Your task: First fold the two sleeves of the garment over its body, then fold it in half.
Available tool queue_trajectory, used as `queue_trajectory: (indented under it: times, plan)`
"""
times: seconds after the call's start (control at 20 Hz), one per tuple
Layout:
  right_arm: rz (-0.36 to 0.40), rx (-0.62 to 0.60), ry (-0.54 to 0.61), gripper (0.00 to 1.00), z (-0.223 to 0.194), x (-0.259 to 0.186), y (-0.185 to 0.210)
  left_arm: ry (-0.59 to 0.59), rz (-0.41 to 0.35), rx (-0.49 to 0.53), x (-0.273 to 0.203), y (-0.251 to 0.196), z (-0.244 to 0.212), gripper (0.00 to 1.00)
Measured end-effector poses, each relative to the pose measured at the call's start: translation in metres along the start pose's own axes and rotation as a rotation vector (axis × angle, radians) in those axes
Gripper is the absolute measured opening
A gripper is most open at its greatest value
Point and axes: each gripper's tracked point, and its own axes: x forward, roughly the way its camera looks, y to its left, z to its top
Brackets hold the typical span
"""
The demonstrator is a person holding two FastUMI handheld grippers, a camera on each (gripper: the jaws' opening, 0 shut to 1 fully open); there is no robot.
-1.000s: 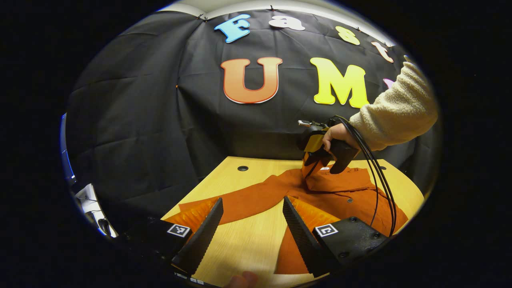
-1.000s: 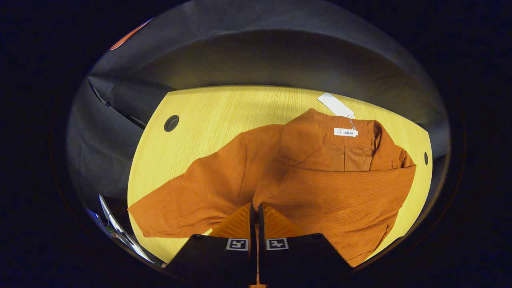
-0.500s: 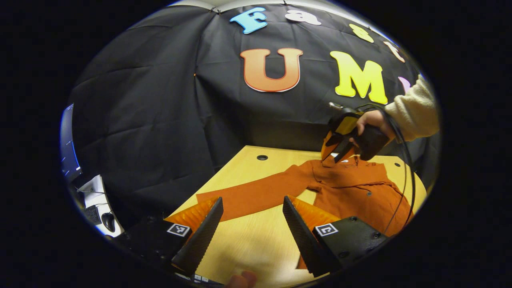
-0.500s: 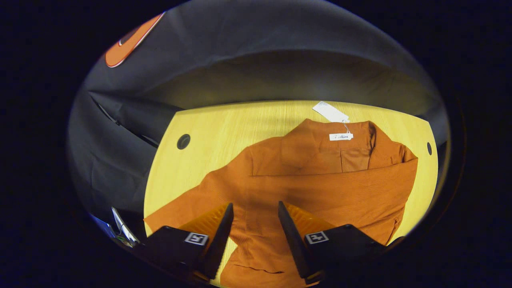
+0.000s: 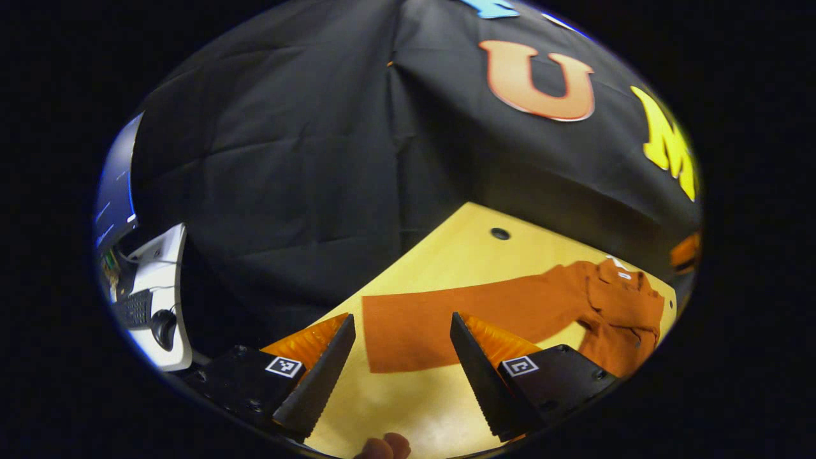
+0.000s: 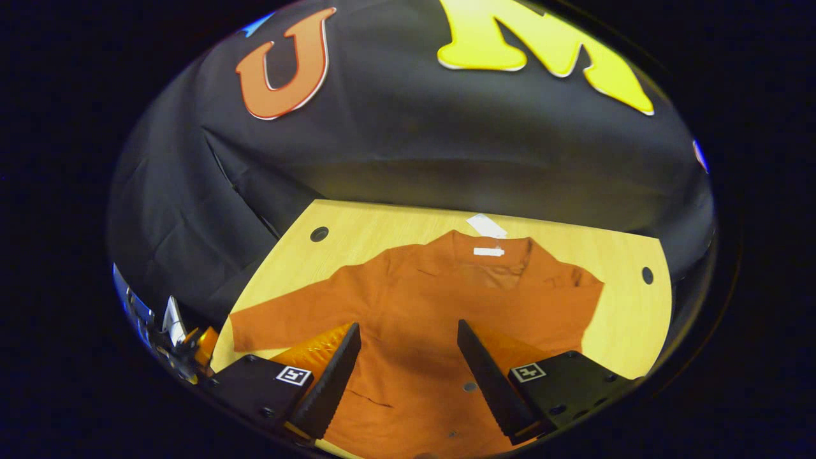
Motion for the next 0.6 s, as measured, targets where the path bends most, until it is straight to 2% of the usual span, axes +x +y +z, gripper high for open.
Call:
queue_trajectory:
  times: [0.05,0.15,0.25,0.35,0.45,0.55,0.6]
  plan:
    - [0.008,-0.002,-0.016,0.97,-0.011,-0.017,-0.006,0.048,0.018,-0.013,0.013,0.004,-0.005,0.98]
    - [0.019,-0.024,-0.028,0.97,-0.037,-0.05,-0.021,0.156,0.038,-0.01,0.037,0.011,-0.015,0.98]
    - [-0.026,-0.104,-0.065,0.94,-0.054,-0.085,-0.051,0.271,0.021,0.018,0.053,0.006,-0.028,0.98]
    - [-0.063,-0.137,-0.09,0.97,-0.067,-0.111,-0.073,0.401,0.013,0.007,0.059,0.002,-0.041,0.97]
    - [-0.086,-0.108,-0.113,0.97,-0.073,-0.136,-0.089,0.529,0.007,-0.012,0.063,0.001,-0.054,0.97]
    - [-0.183,-0.085,-0.136,0.97,-0.076,-0.161,-0.123,0.621,0.017,-0.004,0.07,0.004,-0.055,1.0]
    - [-0.199,-0.073,-0.13,0.94,-0.082,-0.173,-0.132,0.691,0.019,-0.001,0.066,0.004,-0.055,0.95]
